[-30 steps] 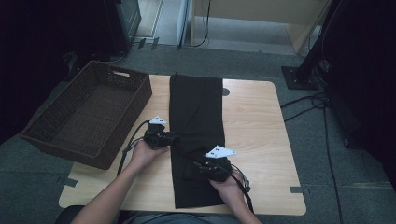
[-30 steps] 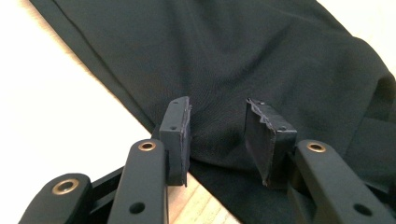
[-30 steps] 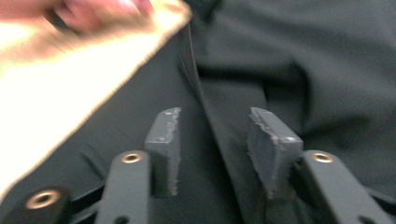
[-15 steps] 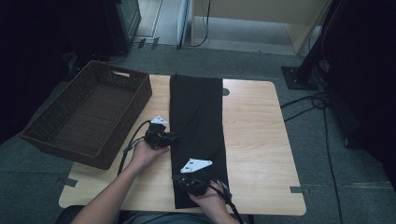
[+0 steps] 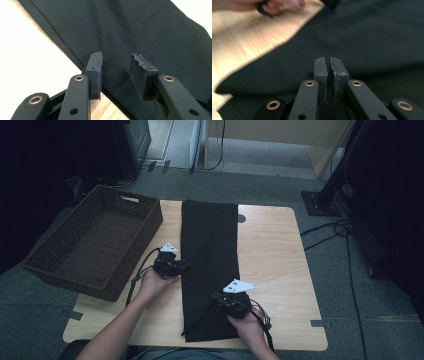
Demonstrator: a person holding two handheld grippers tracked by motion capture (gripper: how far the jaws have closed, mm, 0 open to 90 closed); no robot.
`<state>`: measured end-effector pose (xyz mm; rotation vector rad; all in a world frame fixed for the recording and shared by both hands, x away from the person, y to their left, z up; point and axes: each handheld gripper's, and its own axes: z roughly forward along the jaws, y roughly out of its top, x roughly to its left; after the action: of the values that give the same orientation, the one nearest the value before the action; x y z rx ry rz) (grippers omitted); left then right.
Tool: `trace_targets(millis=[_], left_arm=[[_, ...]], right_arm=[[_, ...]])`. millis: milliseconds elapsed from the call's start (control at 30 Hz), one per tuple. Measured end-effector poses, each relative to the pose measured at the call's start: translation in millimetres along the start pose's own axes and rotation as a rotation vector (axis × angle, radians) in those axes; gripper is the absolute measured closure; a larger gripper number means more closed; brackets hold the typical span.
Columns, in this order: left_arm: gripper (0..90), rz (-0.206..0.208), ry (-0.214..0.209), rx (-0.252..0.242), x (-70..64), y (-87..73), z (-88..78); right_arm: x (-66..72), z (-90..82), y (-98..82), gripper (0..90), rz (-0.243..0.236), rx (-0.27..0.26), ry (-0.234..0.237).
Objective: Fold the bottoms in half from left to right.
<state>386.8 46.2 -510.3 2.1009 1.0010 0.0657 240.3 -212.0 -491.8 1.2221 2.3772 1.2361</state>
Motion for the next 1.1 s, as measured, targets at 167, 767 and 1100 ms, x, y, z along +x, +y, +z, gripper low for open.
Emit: trace_targets(millis=[167, 767, 1100], left_arm=[[61.2, 0.002, -0.002, 0.012, 0.1, 2.1, 0.4], [62.1, 0.016, 0.018, 0.014, -1.5, 2.3, 0.8], [62.3, -0.009, -0.003, -0.002, 1.2, 0.1, -0.1]], right_arm=[[4.9, 4.7, -16.0, 66.3, -0.034, 0.008, -0.012], [-8.9, 1.3, -26.4, 89.2, 0.011, 0.035, -0.092], [-30.6, -24.9, -31.8, 87.1, 0.116, 0.069, -0.131]])
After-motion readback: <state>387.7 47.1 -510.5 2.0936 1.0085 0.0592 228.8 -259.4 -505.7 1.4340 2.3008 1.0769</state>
